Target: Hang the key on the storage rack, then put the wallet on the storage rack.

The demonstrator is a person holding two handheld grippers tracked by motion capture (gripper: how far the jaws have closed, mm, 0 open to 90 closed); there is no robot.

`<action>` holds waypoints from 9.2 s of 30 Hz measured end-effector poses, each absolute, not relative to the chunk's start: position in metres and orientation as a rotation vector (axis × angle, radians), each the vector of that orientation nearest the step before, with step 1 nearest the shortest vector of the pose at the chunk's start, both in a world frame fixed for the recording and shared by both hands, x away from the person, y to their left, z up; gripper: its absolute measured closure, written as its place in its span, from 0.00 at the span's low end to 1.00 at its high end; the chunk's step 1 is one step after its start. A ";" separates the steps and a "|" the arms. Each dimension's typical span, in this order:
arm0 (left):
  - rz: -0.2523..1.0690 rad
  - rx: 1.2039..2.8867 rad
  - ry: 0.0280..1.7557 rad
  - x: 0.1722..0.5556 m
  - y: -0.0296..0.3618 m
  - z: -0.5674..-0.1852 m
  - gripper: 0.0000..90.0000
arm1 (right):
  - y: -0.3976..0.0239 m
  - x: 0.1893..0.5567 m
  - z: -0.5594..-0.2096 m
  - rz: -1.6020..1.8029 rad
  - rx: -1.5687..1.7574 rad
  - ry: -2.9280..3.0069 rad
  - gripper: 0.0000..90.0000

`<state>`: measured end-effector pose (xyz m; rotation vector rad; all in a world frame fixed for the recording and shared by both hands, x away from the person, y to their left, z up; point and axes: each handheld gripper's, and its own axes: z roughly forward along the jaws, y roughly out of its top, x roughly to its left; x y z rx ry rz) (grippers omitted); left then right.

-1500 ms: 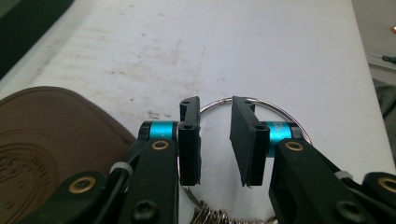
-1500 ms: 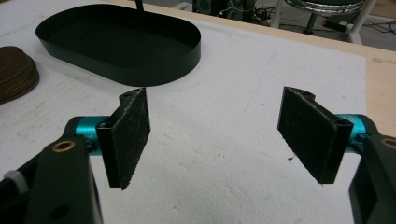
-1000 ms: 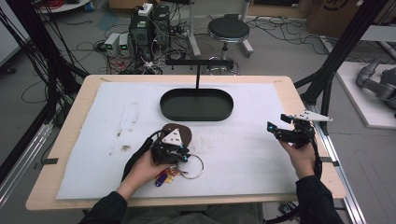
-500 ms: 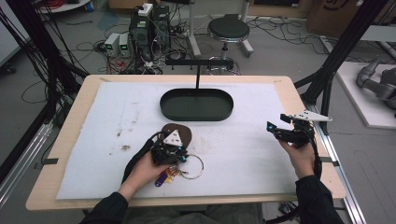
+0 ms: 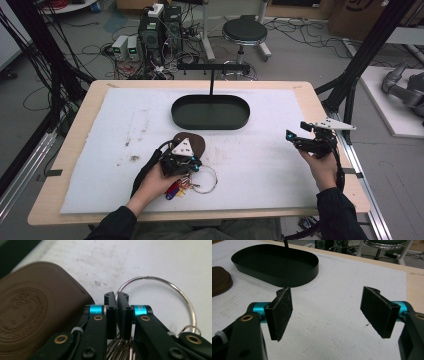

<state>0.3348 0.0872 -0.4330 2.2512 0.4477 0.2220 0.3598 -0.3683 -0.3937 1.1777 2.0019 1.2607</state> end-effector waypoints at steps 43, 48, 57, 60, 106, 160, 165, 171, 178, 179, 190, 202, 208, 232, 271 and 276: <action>0.215 2.073 0.243 0.318 0.107 -0.401 0.96 | -0.369 0.361 -0.394 1.265 1.173 1.996 0.29; 0.234 2.046 0.237 0.318 0.111 -0.392 0.96 | -0.369 0.362 -0.394 1.266 1.175 1.994 0.29; 0.278 1.952 0.255 0.318 0.121 -0.370 0.96 | -0.370 0.361 -0.394 1.270 1.183 1.989 0.29; 0.297 1.928 0.257 0.317 0.124 -0.363 0.96 | -0.370 0.362 -0.394 1.268 1.184 1.989 0.29; 0.597 1.701 0.531 0.406 0.158 -0.294 0.96 | -0.372 0.364 -0.395 1.274 1.197 1.979 0.29; 0.594 1.728 0.749 0.475 0.156 -0.324 0.96 | -0.373 0.366 -0.396 1.281 1.196 1.974 0.30; 0.599 1.731 0.762 0.478 0.156 -0.327 0.96 | -0.374 0.366 -0.396 1.282 1.197 1.974 0.30; 0.604 1.724 0.770 0.480 0.156 -0.328 0.96 | -0.374 0.366 -0.396 1.284 1.198 1.973 0.30; 0.605 1.721 0.781 0.482 0.157 -0.330 0.96 | -0.374 0.366 -0.396 1.282 1.199 1.975 0.29; 0.605 1.720 0.782 0.483 0.157 -0.331 0.96 | -0.374 0.366 -0.396 1.281 1.199 1.976 0.30; 0.606 1.709 0.808 0.487 0.157 -0.335 0.96 | -0.374 0.366 -0.396 1.283 1.198 1.977 0.30; 0.613 1.720 0.833 0.488 0.156 -0.337 0.94 | -0.374 0.366 -0.397 1.282 1.195 1.980 0.30; 0.633 1.700 0.856 0.487 0.155 -0.336 0.86 | -0.373 0.366 -0.397 1.281 1.195 1.981 0.30; 0.692 1.784 0.809 0.415 0.179 -0.347 0.47 | -0.370 0.366 -0.397 1.260 1.196 1.996 0.30; 0.518 1.746 0.789 0.365 0.220 -0.396 0.41 | -0.364 0.362 -0.398 1.244 1.168 1.971 0.30; 0.431 1.766 0.801 0.368 0.210 -0.398 0.49 | -0.365 0.362 -0.398 1.252 1.175 1.971 0.30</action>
